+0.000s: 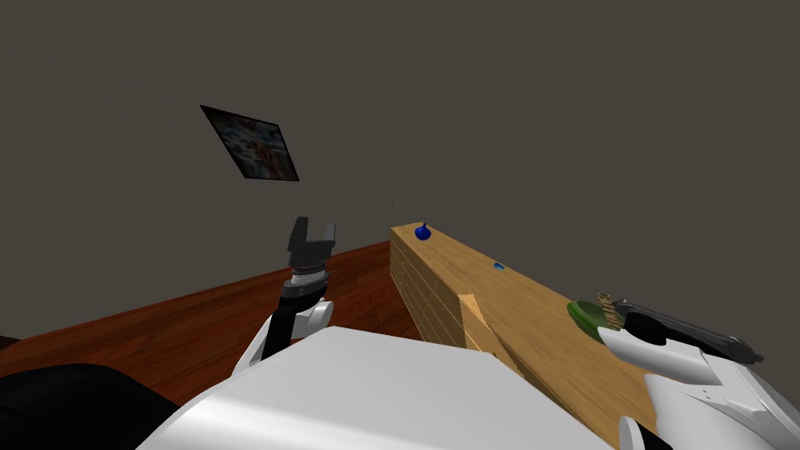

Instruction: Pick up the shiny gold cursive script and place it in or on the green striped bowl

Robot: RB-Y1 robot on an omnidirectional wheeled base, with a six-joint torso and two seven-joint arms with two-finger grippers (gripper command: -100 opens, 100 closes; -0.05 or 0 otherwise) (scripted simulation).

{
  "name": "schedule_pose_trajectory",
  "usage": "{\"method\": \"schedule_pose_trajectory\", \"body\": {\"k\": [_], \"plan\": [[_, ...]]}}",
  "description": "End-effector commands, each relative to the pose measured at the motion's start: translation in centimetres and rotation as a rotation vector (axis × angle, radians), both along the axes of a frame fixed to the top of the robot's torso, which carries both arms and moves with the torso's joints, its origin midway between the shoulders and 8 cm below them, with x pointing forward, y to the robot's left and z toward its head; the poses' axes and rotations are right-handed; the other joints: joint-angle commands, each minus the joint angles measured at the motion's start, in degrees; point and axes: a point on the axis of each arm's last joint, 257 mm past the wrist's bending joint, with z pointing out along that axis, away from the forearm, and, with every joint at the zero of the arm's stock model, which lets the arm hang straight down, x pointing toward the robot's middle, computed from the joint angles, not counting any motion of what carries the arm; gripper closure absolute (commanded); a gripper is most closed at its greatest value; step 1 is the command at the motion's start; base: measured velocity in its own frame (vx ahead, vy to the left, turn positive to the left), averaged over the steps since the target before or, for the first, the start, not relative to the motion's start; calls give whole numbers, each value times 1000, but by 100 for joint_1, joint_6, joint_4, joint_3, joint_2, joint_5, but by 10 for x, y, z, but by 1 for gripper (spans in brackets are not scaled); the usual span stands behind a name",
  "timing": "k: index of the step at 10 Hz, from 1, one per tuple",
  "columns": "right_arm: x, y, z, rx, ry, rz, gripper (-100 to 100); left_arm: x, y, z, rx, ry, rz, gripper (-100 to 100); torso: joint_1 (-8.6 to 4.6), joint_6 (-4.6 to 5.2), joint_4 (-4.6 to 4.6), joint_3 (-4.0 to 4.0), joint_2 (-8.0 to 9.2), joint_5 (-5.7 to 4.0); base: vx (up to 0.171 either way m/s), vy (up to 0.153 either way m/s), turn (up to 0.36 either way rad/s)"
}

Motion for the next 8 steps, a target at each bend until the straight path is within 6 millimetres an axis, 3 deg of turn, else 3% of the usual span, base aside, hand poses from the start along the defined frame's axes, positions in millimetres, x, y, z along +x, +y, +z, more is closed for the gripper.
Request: {"method": "schedule_pose_trajectory", "body": {"k": [1,2,3,8], "plan": [[11,-2,3,6,-4,9,-100,0,0,0,0,0,0,0,0,0,0,0,0,0,-31,35,-57],[8,0,2,1,-2,7,-100,0,0,0,0,0,0,0,-2,-3,0,-1,-2,-1,-10,13,-1],[9,0,2,1,0,7,0,0,0,0,0,0,0,0,-9,-2,-1,-3,-7,-3,0,0,0],[9,0,2,1,-1,7,0,0,0,0,0,0,0,0,-16,-2,-3,-7,-13,-5,0,0,0]]}}
